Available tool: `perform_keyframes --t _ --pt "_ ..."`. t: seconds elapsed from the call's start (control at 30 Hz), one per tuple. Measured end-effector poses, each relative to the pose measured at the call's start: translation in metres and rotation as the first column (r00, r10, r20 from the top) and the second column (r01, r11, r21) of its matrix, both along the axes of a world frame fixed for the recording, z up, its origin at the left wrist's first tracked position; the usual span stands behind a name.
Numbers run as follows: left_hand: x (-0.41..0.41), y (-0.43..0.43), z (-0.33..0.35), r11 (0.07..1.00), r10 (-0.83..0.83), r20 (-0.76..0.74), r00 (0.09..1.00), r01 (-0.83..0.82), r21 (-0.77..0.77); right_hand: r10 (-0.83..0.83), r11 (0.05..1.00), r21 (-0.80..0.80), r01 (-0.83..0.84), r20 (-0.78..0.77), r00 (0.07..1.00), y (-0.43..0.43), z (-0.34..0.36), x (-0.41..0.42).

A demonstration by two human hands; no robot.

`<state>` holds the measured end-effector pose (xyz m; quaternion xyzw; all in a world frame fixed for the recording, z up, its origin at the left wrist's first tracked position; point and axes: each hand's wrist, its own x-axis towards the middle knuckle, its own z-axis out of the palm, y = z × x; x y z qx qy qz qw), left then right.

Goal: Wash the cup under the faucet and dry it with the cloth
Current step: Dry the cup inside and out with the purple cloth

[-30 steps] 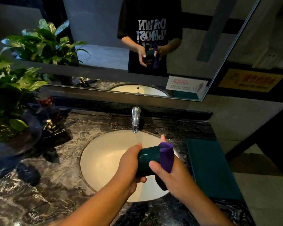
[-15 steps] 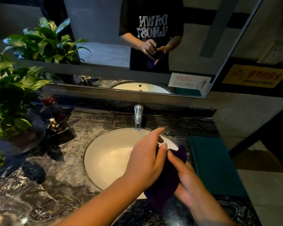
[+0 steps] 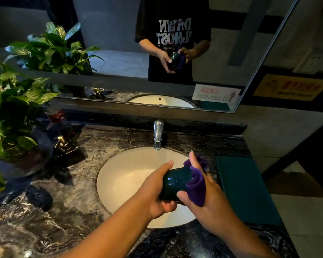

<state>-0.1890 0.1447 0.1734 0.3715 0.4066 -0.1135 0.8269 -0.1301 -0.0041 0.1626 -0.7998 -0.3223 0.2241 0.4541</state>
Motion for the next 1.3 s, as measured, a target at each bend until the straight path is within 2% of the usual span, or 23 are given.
perform_keyframes --t 0.1,0.17,0.23,0.3,0.33,0.37,0.4,0.47,0.57,0.63,0.73,0.8,0.93,1.0,1.07,1.13,1.2,1.23,1.3 --pt "0.002 -0.012 -0.003 0.976 0.116 0.188 0.975 -0.147 0.160 -0.083 0.989 0.112 0.092 -0.079 0.993 0.002 -0.005 -0.002" --pt "0.000 -0.018 -0.005 0.879 0.061 0.351 0.934 -0.217 0.424 -0.144 0.959 0.212 0.189 -0.209 0.967 0.004 -0.004 -0.004" --pt "-0.004 -0.018 -0.008 0.650 -0.080 0.474 0.877 -0.315 0.691 -0.169 0.892 0.305 0.334 -0.459 0.872 0.006 -0.001 -0.005" --pt "-0.008 -0.014 -0.017 0.388 -0.286 0.505 0.814 -0.383 0.838 -0.098 0.815 0.349 0.462 -0.703 0.705 0.008 0.001 -0.005" --pt "-0.009 -0.011 -0.022 0.306 -0.351 0.490 0.798 -0.397 0.866 -0.059 0.804 0.350 0.481 -0.758 0.650 0.008 0.000 -0.004" --pt "-0.009 -0.008 -0.024 0.281 -0.378 0.481 0.791 -0.397 0.874 -0.033 0.804 0.349 0.481 -0.782 0.622 0.008 0.000 -0.004" --pt "-0.009 -0.007 -0.025 0.300 -0.372 0.476 0.797 -0.382 0.874 -0.035 0.806 0.344 0.483 -0.786 0.617 0.009 0.001 -0.005" --pt "-0.009 -0.008 -0.024 0.410 -0.323 0.481 0.815 -0.338 0.847 -0.092 0.801 0.328 0.501 -0.760 0.644 0.010 -0.001 -0.003" --pt "-0.010 -0.014 -0.014 0.692 -0.214 0.475 0.853 -0.211 0.690 -0.191 0.825 0.299 0.480 -0.652 0.734 0.009 0.000 0.000" --pt "-0.008 -0.018 -0.004 0.859 -0.099 0.431 0.897 -0.142 0.493 -0.221 0.899 0.245 0.363 -0.460 0.860 0.007 0.004 -0.002" --pt "-0.009 -0.013 0.007 0.973 0.006 0.331 0.944 -0.081 0.216 -0.162 0.973 0.138 0.186 -0.166 0.973 0.003 0.009 -0.005" --pt "-0.009 -0.003 0.007 0.992 -0.057 0.239 0.969 0.027 0.125 -0.098 0.991 0.081 0.103 -0.060 0.993 0.001 0.011 -0.003" --pt "-0.006 0.017 0.006 0.973 -0.229 0.140 0.963 0.232 -0.004 0.052 0.984 -0.175 -0.023 0.163 0.985 -0.001 0.028 -0.004" --pt "-0.004 0.019 0.010 0.976 -0.211 0.112 0.971 0.215 -0.026 0.103 0.971 -0.235 -0.049 0.221 0.970 0.000 0.032 -0.007" --pt "-0.001 0.014 0.016 0.995 -0.102 0.085 0.991 0.103 -0.006 0.092 0.978 -0.205 -0.040 0.253 0.963 0.002 0.026 -0.008" --pt "0.002 0.006 0.019 0.997 0.007 0.109 0.994 -0.016 0.079 -0.004 0.997 -0.074 0.019 0.192 0.981 0.006 0.018 -0.009" --pt "0.004 -0.003 0.019 0.964 0.057 0.218 0.974 -0.110 0.243 -0.124 0.985 0.124 0.122 0.013 0.992 0.010 0.012 -0.009" --pt "0.003 -0.008 0.018 0.919 0.058 0.290 0.955 -0.165 0.357 -0.170 0.962 0.201 0.184 -0.084 0.982 0.013 0.009 -0.010" --pt "0.000 -0.013 0.010 0.754 -0.014 0.425 0.905 -0.270 0.599 -0.222 0.901 0.294 0.320 -0.323 0.920 0.018 0.007 -0.011"
